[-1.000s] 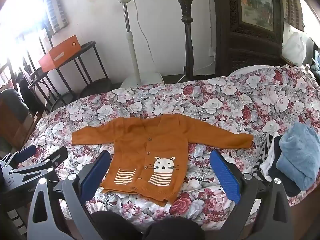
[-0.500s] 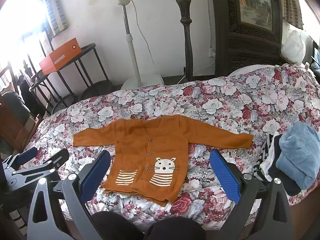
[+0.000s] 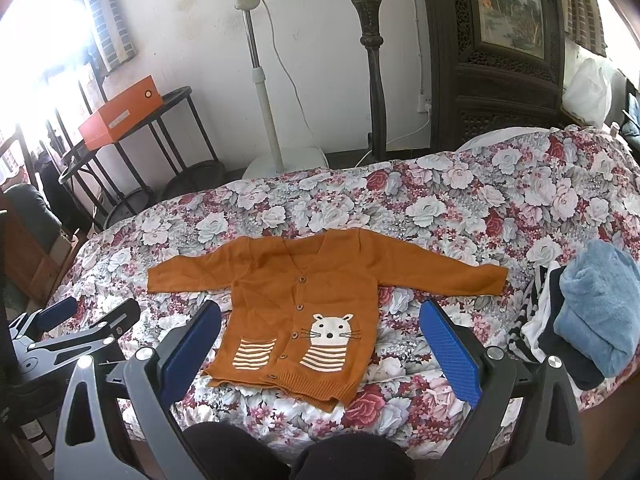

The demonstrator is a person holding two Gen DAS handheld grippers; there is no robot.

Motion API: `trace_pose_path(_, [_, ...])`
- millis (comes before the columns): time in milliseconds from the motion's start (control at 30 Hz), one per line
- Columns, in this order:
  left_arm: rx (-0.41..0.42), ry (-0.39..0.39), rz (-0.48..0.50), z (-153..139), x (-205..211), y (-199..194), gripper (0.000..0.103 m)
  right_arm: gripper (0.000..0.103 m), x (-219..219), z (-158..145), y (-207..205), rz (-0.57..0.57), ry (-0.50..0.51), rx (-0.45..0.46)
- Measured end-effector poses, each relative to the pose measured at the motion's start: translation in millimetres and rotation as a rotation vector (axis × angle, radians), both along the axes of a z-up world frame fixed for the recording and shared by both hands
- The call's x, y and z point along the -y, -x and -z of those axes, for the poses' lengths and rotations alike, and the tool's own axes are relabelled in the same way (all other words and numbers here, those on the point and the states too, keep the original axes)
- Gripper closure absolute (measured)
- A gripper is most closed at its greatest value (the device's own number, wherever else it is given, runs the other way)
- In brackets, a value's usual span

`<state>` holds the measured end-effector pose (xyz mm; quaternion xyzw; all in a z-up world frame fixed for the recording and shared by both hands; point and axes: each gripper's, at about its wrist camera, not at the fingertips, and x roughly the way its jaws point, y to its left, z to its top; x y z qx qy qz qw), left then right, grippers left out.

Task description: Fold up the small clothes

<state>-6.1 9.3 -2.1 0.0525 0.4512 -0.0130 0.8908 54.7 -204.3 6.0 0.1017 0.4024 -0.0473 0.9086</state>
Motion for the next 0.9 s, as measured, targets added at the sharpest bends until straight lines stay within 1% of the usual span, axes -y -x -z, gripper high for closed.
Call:
trace_pose_path(300, [-0.005,-0.001,-0.002,3.5,-1.0,1.2,0.005,0.003,1.6,1.7,-0.7,0.001,-0.004,-0.002])
trace_pose_path(433, [-0.009,0.001,-0.008,11.1,-4.4,3.3,0.005,0.003,1.3,1.0,-0.8,0.002,-0.006,-0.003])
trace_pose_path(900, [-0.019,0.004,-0.009,15.9,-3.6,4.7,0.005,0.003,0.1,3.4,-1.0,0.003,-0.008,-0.006])
